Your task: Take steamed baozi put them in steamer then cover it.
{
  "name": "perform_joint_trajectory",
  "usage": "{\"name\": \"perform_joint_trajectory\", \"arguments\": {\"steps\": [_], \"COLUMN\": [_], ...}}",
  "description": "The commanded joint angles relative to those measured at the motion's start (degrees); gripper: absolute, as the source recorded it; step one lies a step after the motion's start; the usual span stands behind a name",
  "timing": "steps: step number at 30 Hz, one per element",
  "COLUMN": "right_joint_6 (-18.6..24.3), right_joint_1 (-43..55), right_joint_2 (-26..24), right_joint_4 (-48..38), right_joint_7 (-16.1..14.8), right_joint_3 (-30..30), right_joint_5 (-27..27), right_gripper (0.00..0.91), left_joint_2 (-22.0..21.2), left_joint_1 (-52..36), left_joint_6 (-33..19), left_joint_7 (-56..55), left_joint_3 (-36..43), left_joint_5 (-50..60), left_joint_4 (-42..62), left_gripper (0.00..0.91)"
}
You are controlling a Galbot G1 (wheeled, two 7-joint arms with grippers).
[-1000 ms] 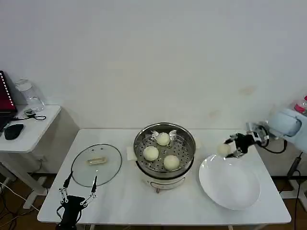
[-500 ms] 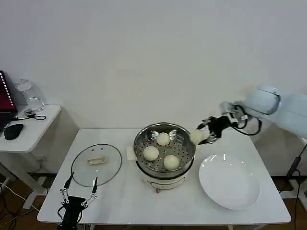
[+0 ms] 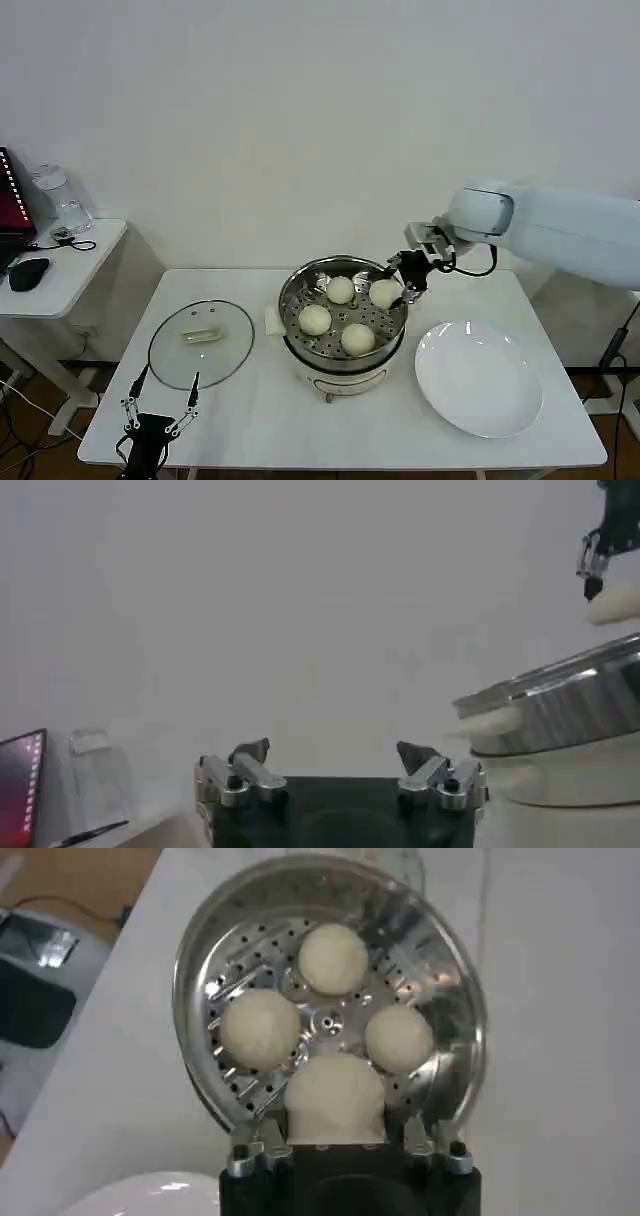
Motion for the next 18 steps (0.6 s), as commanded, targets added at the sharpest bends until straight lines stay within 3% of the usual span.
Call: {"name": "perform_joint_trajectory", "arguments": {"steps": [1,14,15,16,18], "right_joint_6": [0.0,-0.1,-0.1,0.0,0.0], "right_joint_1": [-1.5,-3.6,-3.5,-3.6,-3.6], "right_joint_2": [4.2,4.8,4.8,4.8,4.7], "right_joint_4": [-3.8,-5.3,-5.3,-5.2,-5.2], "right_joint_7": [0.1,-0.3,-0.4,-0.4,-0.2], "right_joint_3": [-1.1,-0.6,-0.6,-0.6,-0.6], "right_joint_5": [-1.1,-1.4,-1.4,-1.4,-1.3], "right_gripper": [0.645,0.645,0.725,0.877,0.907], "left_joint_2": [-0.2,-0.2,-0.2,-0.2,-0.3], "left_joint_1": [0.0,0.3,0.3,0.3,0.3], "left_joint_6": [0.0,0.0,0.0,0.0,0.0], "left_joint_7": [0.0,0.0,0.0,0.0,0.0], "left_joint_3": [0.2,-0.1,-0.1,-0.1,-0.1], "left_joint_5": [0.0,-0.8,-0.8,-0.8,-0.8], "left_joint_4": [0.2,-0.1,-0.1,-0.1,-0.1], "left_gripper": [0.907,0.907,0.907,0.907,0.907]}}
